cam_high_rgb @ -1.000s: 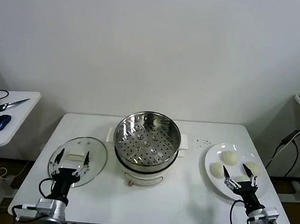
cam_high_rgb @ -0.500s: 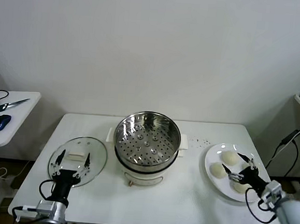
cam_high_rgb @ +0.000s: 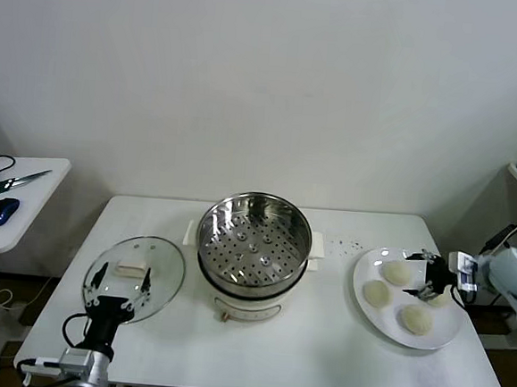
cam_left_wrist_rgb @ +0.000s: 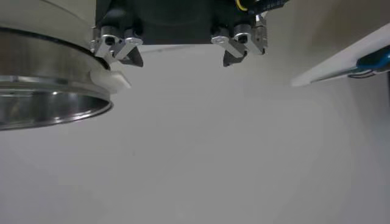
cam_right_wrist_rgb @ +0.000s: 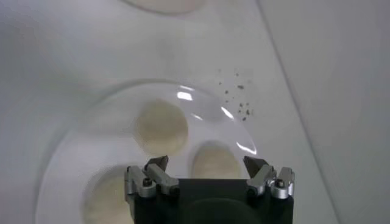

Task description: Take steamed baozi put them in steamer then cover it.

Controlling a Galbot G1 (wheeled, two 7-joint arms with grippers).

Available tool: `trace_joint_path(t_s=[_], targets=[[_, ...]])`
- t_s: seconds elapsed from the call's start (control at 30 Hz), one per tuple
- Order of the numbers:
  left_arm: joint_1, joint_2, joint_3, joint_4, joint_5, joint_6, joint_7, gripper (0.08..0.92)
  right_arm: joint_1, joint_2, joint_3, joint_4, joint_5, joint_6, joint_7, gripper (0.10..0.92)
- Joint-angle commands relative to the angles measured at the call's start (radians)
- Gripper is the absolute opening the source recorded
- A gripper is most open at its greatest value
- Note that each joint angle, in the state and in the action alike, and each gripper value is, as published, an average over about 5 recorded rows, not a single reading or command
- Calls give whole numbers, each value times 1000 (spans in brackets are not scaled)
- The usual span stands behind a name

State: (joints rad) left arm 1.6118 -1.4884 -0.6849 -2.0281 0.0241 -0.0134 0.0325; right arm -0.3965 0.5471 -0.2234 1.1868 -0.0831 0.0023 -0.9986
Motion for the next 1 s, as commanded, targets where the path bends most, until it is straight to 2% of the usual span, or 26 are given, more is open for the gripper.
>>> trace_joint_path(t_s=[0.03, 0.33, 1.0], targets=[[0, -2, -5, 1, 4, 5, -1, 823, 550, 24, -635, -222, -66, 11, -133, 823], [9, 0, -17, 12, 4, 5, -7, 823, 540, 166, -651, -355, -99, 12, -128, 823], [25, 2, -31, 19, 5, 1, -10, 823, 394, 392, -435, -596, -222, 62, -114, 823]])
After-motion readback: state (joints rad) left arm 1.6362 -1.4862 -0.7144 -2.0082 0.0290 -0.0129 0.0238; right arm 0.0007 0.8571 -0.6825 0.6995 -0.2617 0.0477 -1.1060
